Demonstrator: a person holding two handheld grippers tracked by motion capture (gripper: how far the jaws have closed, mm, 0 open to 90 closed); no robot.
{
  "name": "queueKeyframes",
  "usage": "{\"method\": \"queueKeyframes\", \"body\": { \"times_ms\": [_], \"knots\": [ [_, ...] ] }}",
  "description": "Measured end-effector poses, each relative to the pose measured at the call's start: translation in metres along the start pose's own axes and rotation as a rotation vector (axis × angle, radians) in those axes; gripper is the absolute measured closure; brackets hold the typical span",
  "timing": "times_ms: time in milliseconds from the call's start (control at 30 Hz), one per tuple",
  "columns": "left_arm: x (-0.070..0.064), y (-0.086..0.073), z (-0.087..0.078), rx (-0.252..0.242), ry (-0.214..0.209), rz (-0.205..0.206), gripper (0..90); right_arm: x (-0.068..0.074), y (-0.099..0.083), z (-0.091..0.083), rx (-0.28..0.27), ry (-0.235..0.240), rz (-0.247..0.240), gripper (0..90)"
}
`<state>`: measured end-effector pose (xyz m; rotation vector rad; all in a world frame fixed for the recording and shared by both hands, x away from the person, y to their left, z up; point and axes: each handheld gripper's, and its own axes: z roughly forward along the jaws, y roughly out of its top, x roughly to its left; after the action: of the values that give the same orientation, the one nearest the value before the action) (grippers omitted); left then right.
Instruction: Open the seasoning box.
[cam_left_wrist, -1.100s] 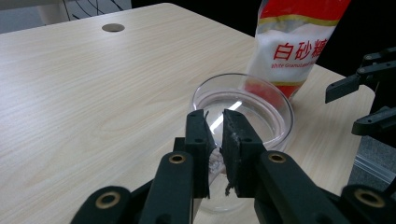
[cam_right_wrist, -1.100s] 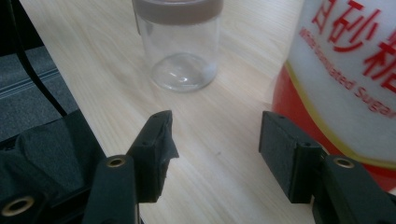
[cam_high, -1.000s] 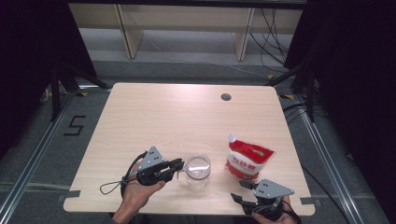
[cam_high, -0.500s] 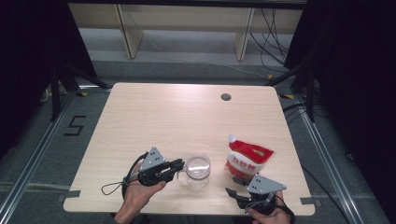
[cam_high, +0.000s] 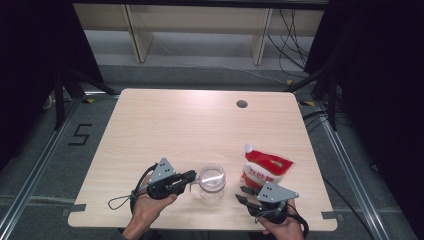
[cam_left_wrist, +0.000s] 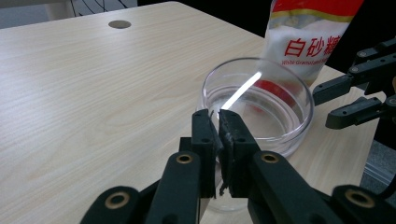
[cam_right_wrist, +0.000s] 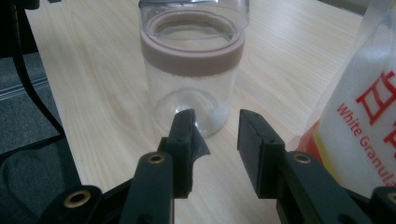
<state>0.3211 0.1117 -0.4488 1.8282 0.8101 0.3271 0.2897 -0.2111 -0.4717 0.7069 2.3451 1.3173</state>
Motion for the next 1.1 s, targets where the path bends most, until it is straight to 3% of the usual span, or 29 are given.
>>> {"method": "queueKeyframes", "body": {
  "times_ms": [333,367,433,567,700,1000,1067,1100],
  "knots": [
    [-0.001,-0.001,0.001,0.004,0.007,-0.008,84.4,0.001,0.014,0.009,-0.064,-0.007,-0.044,79.1],
    [-0.001,-0.001,0.001,0.001,0.002,-0.007,84.2,0.002,0.016,0.009,-0.054,0.004,-0.024,80.3],
    [0.0,-0.001,0.001,-0.001,0.0,-0.007,84.1,0.001,0.02,0.012,-0.062,0.007,-0.036,82.0],
    [0.0,-0.001,0.001,-0.003,-0.004,-0.006,84.2,0.002,0.024,0.016,-0.064,0.007,-0.026,83.9],
    [0.0,-0.002,0.001,-0.008,-0.004,-0.01,84.1,0.001,0.028,0.02,-0.086,0.03,-0.037,84.5],
    [-0.001,-0.002,0.001,-0.002,0.0,-0.009,83.7,0.005,0.037,0.023,-0.082,0.037,-0.065,86.5],
    [0.002,-0.002,0.001,-0.011,-0.006,0.003,81.3,0.006,0.038,0.023,-0.083,0.038,-0.07,86.7],
    [0.003,-0.003,0.0,-0.022,0.002,-0.017,77.9,0.006,0.039,0.024,-0.09,0.037,-0.067,86.6]
  ]
}}
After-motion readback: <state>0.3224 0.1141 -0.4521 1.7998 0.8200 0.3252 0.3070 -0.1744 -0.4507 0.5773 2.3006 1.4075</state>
